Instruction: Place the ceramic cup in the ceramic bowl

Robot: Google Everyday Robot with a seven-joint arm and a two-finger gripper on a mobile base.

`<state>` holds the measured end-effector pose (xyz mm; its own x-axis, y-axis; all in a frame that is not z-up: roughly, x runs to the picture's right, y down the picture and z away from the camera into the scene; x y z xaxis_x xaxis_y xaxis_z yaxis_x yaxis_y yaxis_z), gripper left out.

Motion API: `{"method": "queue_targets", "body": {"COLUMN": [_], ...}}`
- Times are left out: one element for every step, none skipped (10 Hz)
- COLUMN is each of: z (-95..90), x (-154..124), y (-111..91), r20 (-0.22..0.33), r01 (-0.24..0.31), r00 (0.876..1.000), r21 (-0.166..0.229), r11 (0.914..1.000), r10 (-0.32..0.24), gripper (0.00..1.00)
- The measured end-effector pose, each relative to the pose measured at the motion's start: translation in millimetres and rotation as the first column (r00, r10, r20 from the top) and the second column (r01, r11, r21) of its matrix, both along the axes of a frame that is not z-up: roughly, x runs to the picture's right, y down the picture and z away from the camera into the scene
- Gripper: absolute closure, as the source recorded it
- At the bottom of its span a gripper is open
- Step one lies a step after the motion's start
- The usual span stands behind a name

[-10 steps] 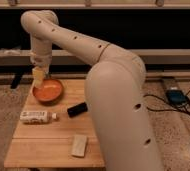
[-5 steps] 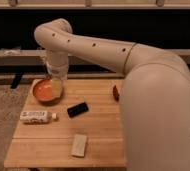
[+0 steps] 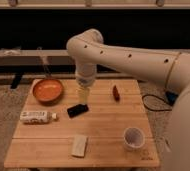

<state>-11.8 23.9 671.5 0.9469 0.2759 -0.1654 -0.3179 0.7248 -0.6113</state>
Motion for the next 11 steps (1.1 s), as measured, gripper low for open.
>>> {"method": "queue_targets", "body": {"z": [1.3, 2.3, 2.5, 2.2, 0.5, -3.0, -7.8, -12.8, -15.4, -17.5, -18.9], "x": [32.9, 62.3, 87.6, 109.9, 124.9, 143.3, 162.2, 179.3, 190.7, 203.0, 210.7], "y": [1.7, 3.7, 5.1, 9.9, 17.4, 30.9, 48.6, 66.9, 82.4, 104.9, 127.4], "r20": [-0.031, -0.059, -0.083, -0.104, -0.118, -0.134, -0.145, -0.154, -0.160, -0.172, -0.189], "r01": [-0.039, -0.074, -0.105, -0.134, -0.153, -0.174, -0.196, -0.217, -0.233, -0.260, -0.288], "r00": [0.999, 0.995, 0.991, 0.986, 0.981, 0.976, 0.971, 0.966, 0.962, 0.955, 0.945], "r21": [0.003, 0.002, 0.004, 0.001, -0.006, -0.018, -0.037, -0.055, -0.068, -0.080, -0.082], "r11": [0.9992, 0.9973, 0.9944, 0.9910, 0.9883, 0.9845, 0.9798, 0.9745, 0.9701, 0.9624, 0.9541], "r10": [0.039, 0.074, 0.105, 0.133, 0.151, 0.170, 0.189, 0.207, 0.220, 0.243, 0.269], "gripper": [0.31, 0.31, 0.31, 0.31, 0.31, 0.31, 0.31, 0.31, 0.31, 0.31, 0.31]}}
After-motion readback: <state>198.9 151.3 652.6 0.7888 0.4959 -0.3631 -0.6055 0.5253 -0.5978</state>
